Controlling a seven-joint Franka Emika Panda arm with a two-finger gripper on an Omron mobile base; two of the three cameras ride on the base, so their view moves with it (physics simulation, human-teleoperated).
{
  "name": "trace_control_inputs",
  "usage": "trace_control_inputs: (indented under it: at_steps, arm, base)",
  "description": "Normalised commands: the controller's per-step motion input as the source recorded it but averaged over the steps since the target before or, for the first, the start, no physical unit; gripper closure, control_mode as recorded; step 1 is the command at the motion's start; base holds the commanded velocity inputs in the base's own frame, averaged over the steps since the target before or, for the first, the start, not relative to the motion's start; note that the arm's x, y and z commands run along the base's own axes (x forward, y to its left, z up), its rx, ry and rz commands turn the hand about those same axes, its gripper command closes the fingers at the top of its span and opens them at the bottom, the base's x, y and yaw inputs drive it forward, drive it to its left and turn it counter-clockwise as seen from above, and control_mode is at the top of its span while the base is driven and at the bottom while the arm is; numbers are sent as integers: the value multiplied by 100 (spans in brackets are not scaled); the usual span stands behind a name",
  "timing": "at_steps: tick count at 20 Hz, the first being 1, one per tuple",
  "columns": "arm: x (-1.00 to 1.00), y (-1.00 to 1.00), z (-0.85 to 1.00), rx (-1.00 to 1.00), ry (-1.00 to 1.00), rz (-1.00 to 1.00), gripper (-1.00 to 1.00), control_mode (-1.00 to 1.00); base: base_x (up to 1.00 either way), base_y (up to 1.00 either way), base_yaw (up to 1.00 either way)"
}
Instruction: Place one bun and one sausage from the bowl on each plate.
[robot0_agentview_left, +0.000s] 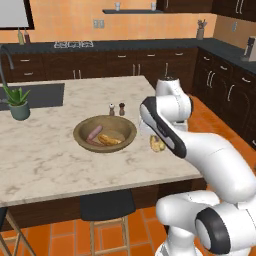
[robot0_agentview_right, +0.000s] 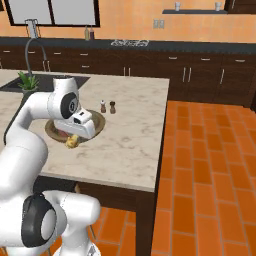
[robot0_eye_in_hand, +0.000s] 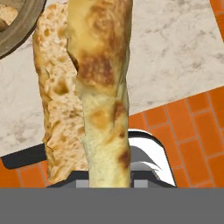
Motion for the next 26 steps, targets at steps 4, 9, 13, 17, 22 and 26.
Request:
trace_control_inputs:
  at_steps: [4, 9, 13, 17, 22, 26]
  arm:
    - [-6, -6, 0, 1, 0, 0, 100, -100]
    - [-1, 11, 0, 0, 0, 0, 100, 100]
    - [0, 0, 0, 0, 0, 0, 100, 100]
    - [0, 0, 0, 0, 0, 0, 100, 100]
    - [0, 0, 0, 0, 0, 0, 100, 100]
    - [0, 0, 0, 0, 0, 0, 100, 100]
  base:
    - [0, 0, 0]
    - [-3, 12, 0]
    - [-29, 99, 0]
    - [-26, 100, 0]
    - [-23, 100, 0]
    - [-3, 100, 0]
